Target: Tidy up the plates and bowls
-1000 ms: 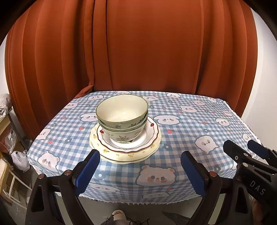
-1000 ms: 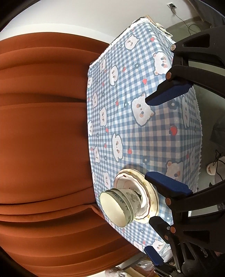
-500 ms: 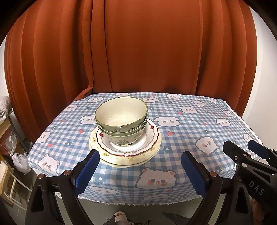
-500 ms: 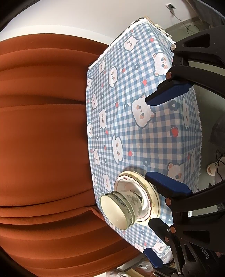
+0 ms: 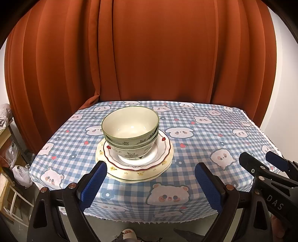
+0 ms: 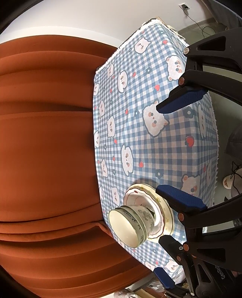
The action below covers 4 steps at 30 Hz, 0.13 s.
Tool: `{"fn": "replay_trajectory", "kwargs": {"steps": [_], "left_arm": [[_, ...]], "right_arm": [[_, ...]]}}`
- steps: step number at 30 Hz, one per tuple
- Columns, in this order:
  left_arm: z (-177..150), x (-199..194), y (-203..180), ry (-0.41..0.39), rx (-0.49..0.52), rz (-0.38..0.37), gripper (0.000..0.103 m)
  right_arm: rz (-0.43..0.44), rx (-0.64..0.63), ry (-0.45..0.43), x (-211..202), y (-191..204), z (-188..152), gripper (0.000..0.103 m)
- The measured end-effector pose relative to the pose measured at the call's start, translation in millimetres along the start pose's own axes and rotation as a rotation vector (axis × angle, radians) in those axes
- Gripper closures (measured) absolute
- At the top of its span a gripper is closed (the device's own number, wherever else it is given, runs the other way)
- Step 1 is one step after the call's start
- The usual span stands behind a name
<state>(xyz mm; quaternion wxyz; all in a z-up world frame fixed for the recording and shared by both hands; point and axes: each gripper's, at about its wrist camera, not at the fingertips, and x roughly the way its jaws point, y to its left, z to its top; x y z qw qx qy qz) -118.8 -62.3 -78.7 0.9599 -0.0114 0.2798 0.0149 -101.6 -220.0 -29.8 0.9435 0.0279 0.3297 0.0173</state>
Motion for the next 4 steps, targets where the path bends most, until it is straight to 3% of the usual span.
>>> {"fn": "replay_trajectory", "kwargs": {"steps": [4], "left_arm": [[1.1, -0.6, 0.1, -0.005, 0.000, 0.001, 0.006]], "right_arm": [[0.001, 0.000, -0.003, 0.2, -0.1, 1.4, 0.022]]}}
